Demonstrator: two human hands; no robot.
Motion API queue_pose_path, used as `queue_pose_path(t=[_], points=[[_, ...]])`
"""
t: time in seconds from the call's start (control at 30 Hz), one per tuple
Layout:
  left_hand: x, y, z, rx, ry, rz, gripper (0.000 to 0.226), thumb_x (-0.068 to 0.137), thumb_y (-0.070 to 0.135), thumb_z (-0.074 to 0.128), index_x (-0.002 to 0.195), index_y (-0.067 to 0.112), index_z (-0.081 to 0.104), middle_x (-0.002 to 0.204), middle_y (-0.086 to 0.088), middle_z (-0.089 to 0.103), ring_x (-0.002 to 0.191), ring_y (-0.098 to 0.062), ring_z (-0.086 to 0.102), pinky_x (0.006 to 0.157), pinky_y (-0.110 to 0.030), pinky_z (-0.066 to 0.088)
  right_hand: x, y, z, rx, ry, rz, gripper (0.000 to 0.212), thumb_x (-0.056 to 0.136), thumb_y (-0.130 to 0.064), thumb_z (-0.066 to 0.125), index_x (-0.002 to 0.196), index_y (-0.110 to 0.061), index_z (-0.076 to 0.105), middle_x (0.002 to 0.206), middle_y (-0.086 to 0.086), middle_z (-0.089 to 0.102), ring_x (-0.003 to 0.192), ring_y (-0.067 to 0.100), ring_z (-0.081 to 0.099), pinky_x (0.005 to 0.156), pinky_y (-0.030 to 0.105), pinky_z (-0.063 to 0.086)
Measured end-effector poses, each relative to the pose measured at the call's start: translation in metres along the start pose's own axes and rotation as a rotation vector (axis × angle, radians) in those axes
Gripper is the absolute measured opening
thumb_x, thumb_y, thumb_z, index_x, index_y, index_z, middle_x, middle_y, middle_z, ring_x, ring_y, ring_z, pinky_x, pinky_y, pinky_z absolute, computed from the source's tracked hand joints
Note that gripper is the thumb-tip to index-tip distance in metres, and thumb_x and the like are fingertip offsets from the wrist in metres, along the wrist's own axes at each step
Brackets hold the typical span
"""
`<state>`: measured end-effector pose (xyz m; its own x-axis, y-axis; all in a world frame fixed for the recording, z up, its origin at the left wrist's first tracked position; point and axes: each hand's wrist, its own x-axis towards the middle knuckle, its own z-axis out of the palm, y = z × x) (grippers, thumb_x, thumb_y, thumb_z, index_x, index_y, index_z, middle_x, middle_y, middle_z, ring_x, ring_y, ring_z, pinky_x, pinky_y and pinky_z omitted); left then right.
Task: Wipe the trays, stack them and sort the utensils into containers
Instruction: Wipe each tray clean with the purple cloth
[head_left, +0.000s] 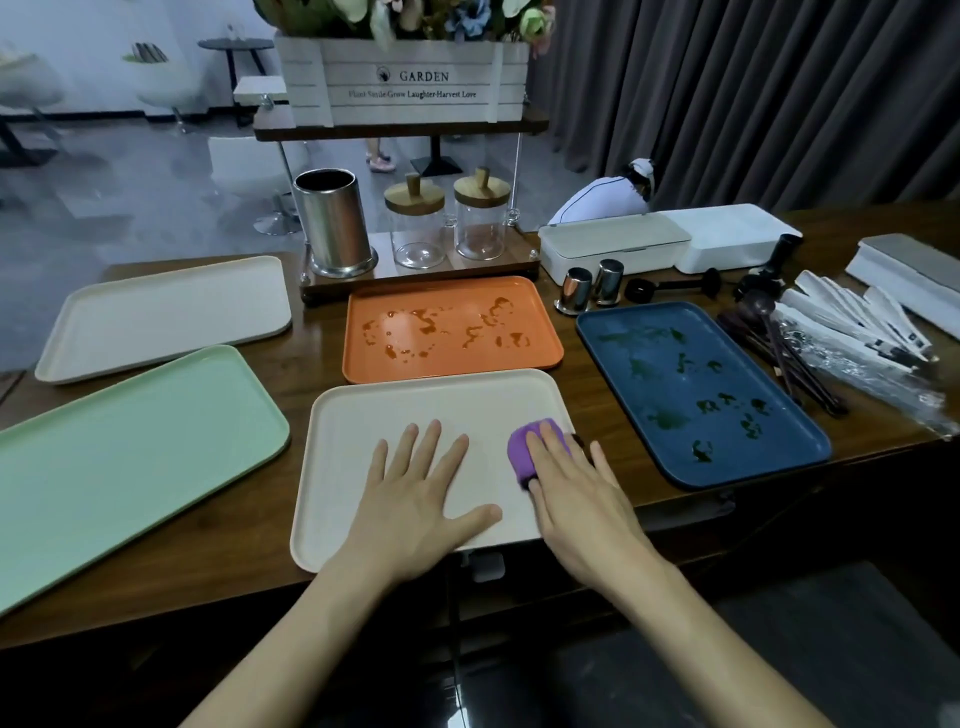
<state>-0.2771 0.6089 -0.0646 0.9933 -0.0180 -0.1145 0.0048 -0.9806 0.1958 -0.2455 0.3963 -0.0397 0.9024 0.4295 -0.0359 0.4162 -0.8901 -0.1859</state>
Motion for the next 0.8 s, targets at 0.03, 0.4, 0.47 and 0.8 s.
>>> queue_pose_path(t=[0.03,0.4,0.47,0.8], points=[[-0.001,0.0,0.0,0.0,-0.005,0.001,0.099,0.076,0.092,0.01,0.161,0.043,-0.003,0.17,0.006,-0.018,0.155,-0.019,-0.022,0.125,-0.048,-0.014,0.013,0.002,-0.002,0.0,-0.005,0.0,0.059,0.108,-0.031,0.026,0.16,-0.018,0.002,0.169,0.0,0.001,0.155,0.019,0.002,0.126,0.043,-0.001],[-0.002,0.002,-0.005,-0.035,-0.04,-0.008,0.1,0.083,0.089,0.027,0.163,0.037,-0.003,0.169,0.007,-0.018,0.154,-0.015,-0.025,0.124,-0.047,-0.016,0.09,-0.006,-0.006,0.018,-0.001,-0.059,0.059,0.107,-0.027,0.032,0.161,-0.014,0.01,0.168,0.004,0.008,0.155,0.024,0.004,0.126,0.042,0.008],[-0.003,0.003,-0.005,-0.032,-0.031,-0.022,0.106,0.084,0.088,0.028,0.164,0.027,-0.005,0.17,0.007,-0.016,0.154,-0.014,-0.024,0.125,-0.046,-0.014,0.086,-0.017,-0.005,0.049,-0.016,-0.111,0.058,0.107,-0.027,0.033,0.161,-0.016,0.014,0.168,0.003,0.011,0.154,0.024,0.008,0.126,0.039,0.008],[-0.003,0.002,-0.013,-0.066,-0.021,-0.009,0.112,0.087,0.085,0.036,0.164,0.015,-0.005,0.172,0.003,-0.005,0.158,-0.016,-0.009,0.127,-0.041,-0.008,0.017,-0.014,-0.001,0.049,-0.012,-0.192,0.057,0.104,-0.03,0.035,0.159,-0.025,0.022,0.167,-0.005,0.016,0.154,0.017,0.013,0.125,0.037,0.006]])
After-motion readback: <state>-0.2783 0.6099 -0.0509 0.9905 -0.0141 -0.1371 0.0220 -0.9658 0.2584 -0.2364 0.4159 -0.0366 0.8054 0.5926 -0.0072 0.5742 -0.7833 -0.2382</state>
